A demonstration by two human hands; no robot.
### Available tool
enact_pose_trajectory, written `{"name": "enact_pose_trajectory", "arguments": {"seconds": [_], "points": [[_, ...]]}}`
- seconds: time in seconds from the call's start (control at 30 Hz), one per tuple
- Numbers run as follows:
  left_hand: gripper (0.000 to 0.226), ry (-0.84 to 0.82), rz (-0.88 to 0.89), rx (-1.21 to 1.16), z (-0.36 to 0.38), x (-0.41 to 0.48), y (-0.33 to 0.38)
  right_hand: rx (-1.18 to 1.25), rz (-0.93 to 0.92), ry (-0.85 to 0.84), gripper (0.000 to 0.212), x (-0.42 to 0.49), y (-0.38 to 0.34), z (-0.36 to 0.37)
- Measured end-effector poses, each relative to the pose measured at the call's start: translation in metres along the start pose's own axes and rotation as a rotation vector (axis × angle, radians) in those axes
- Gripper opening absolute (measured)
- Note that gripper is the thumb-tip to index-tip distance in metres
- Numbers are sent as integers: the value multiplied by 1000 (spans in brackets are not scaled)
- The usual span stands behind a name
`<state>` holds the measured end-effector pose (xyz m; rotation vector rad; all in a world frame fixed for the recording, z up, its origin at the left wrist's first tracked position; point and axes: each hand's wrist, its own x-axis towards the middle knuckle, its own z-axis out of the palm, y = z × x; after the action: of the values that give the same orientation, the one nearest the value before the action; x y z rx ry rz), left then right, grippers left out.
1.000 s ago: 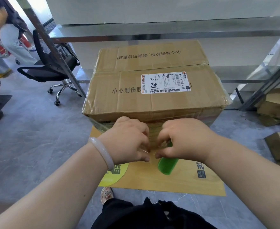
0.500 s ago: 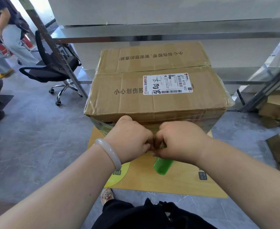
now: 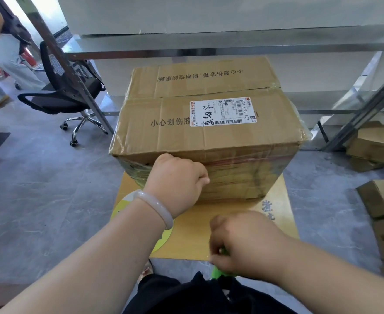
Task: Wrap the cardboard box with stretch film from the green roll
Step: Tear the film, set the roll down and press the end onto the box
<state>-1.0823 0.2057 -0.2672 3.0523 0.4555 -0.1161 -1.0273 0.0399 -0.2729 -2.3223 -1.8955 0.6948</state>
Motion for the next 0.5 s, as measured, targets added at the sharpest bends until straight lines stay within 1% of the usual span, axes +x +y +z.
{"name": "enact_pose_trajectory", "arguments": {"seconds": [0.03,0.1,0.13,0.2,0.33,0.43,0.5], "points": [[30,-16,2,-19,0,1,0,28,73,-1,29,-4,3,6],[29,-57,24,-18,2,-2,0,31,276,85,34,-7,24,11],[29,-55,37,-5,3,-3,1,-34,351,99,36,-8,40,14],[31,-33,48,17,7,-5,1,-164,450,54,36,-9,68,20],[30,20,75,16,12,-5,1,-283,508,16,31,-8,102,50],[26,85,110,-25,14,-7,-1,-350,508,-76,26,-6,114,77],[19,157,157,-44,18,-8,-2,-351,498,-53,17,-5,118,95]]}}
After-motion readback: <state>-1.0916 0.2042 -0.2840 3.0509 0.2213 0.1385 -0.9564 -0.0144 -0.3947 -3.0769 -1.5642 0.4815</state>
